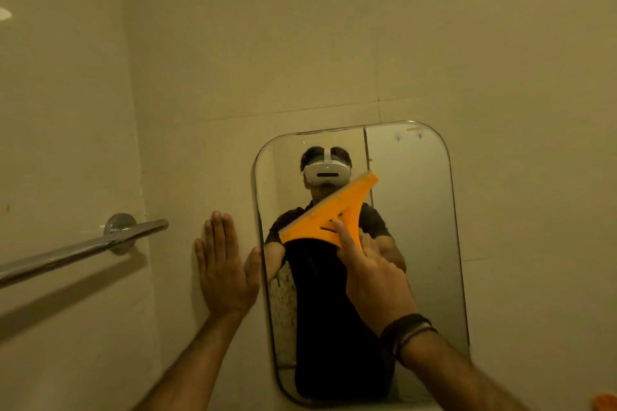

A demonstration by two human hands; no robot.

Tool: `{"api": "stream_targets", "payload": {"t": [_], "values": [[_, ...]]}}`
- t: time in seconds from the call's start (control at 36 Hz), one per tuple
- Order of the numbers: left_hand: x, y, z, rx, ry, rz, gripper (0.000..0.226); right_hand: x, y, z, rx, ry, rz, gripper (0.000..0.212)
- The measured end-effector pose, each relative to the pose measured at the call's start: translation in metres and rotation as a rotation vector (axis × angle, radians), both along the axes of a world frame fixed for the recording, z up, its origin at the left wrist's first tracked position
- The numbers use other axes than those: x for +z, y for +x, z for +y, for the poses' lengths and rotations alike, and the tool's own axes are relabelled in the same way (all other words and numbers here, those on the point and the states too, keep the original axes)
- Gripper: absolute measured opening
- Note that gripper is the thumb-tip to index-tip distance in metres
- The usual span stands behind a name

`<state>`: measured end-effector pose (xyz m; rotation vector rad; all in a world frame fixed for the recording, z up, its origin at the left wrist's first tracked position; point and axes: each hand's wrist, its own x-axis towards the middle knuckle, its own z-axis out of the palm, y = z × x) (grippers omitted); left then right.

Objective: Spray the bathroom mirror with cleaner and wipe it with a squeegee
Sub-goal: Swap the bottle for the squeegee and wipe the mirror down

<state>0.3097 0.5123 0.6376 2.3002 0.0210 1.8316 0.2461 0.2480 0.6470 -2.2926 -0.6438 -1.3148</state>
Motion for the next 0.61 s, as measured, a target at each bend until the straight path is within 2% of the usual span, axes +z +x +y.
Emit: {"api": "stream_targets", "payload": {"t": [0.08, 0.19, 0.28, 0.36, 0.5, 0.61], "values": [[0.0, 0.0, 0.0, 0.003, 0.002, 0.02, 0.079, -0.044, -0.003, -0.014, 0.009, -0.031, 0.099, 0.095], [0.0, 0.0, 0.0, 0.008, 0.0, 0.03, 0.079, -0.08, -0.011, -0.031, 0.007, -0.041, 0.212, 0.091], [0.001, -0.001, -0.001, 0.003, -0.006, 0.025, 0.079, -0.082, -0.014, -0.034, 0.001, -0.049, 0.221, 0.087], [0.001, -0.002, -0.002, -0.003, -0.004, 0.018, 0.078, -0.075, -0.019, -0.032, 0.012, -0.05, 0.18, 0.084], [0.0, -0.001, -0.002, -0.01, 0.0, 0.006, 0.078, -0.031, -0.023, -0.028, 0.04, 0.025, -0.033, 0.067], [-0.001, -0.001, -0.002, 0.009, -0.004, -0.016, 0.078, 0.029, -0.018, -0.02, 0.031, 0.015, -0.084, 0.071]]}}
